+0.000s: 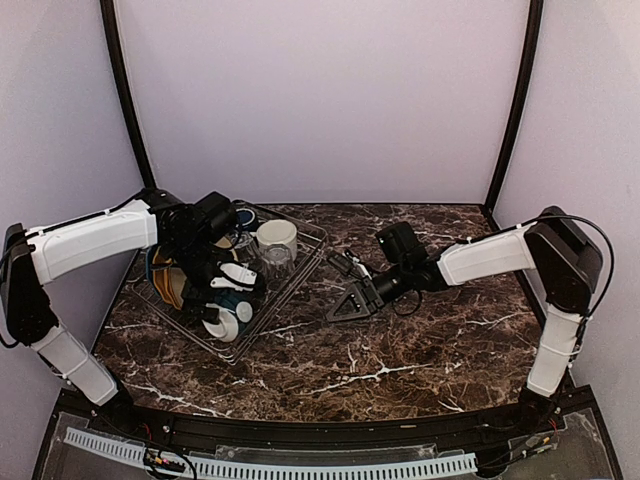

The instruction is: Load the mixed dishes into the dish rack

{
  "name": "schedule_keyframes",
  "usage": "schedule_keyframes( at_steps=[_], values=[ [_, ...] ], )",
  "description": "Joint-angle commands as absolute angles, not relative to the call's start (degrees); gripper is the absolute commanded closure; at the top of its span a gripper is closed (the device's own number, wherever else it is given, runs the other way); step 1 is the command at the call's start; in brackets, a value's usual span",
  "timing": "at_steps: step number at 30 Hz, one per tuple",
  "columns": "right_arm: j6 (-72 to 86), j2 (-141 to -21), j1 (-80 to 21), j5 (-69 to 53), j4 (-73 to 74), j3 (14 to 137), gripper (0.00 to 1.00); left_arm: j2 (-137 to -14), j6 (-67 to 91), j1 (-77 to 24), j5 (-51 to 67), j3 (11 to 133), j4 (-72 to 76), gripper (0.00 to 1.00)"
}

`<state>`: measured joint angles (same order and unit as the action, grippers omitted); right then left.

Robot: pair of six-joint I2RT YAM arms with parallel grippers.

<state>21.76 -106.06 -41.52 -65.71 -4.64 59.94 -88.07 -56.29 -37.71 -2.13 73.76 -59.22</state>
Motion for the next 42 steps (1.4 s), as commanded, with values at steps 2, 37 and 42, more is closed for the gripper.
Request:
schedule_keyframes(
  at_steps=[2, 37, 42],
  values=[
    [21.5, -103.6, -41.2, -64.9, -4.2, 59.9, 0.62, -85.5, -55.7, -37.4, -2.8, 74.9, -58.1, 0.01],
    [18.3, -97.4, -37.8, -57.1, 7.6, 64.1, 0.58, -76.6, -41.4, -36.9, 9.9, 79.7, -64.3, 0.01],
    [19.4, -99.7, -37.8, -58.5, 5.2, 64.1, 0.58, -75.6, -42.1, -38.6, 6.0, 73.4, -67.8, 0.01]
  ],
)
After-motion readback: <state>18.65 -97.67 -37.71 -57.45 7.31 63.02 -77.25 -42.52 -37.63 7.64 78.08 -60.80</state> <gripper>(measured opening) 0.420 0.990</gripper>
